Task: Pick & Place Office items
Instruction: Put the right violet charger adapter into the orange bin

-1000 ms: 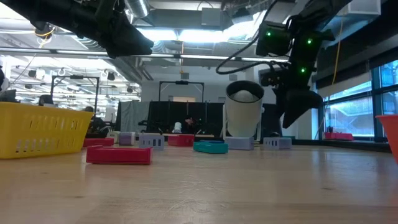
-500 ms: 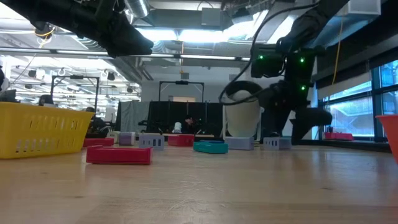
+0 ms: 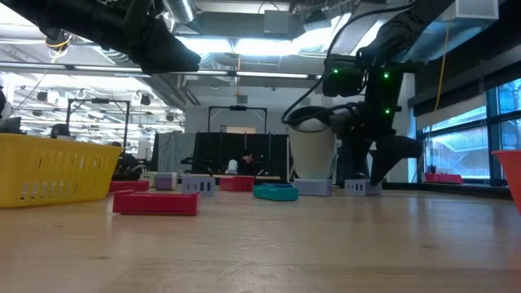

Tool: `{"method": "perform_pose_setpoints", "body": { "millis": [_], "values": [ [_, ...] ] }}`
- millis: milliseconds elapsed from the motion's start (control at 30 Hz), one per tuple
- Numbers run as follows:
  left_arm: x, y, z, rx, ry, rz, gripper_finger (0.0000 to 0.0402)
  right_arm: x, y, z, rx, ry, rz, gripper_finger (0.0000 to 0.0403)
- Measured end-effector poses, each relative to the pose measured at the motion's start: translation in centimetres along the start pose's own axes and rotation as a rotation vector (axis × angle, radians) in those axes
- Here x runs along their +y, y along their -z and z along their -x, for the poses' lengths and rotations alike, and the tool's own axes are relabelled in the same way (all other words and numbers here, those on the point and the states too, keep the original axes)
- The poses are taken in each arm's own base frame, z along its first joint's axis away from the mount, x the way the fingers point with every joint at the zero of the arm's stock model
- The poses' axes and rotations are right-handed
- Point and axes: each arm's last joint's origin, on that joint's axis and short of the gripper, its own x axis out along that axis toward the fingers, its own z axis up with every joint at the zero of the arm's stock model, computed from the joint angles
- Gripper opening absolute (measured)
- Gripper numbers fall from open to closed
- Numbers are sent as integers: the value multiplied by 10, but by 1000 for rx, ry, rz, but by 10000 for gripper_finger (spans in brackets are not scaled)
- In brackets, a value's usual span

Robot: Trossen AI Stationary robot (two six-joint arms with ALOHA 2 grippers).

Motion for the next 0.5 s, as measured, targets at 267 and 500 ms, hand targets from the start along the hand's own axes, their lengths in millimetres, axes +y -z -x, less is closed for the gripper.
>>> {"method": "perform_pose_setpoints", "body": {
  "millis": [267, 500],
  "values": [
    [0, 2, 0, 15, -1, -5, 198, 1, -3, 0, -56, -55, -10, 314],
    [0, 2, 0, 16, 14, -2, 198, -3, -3, -1, -98, -87, -32, 314]
  ]
}}
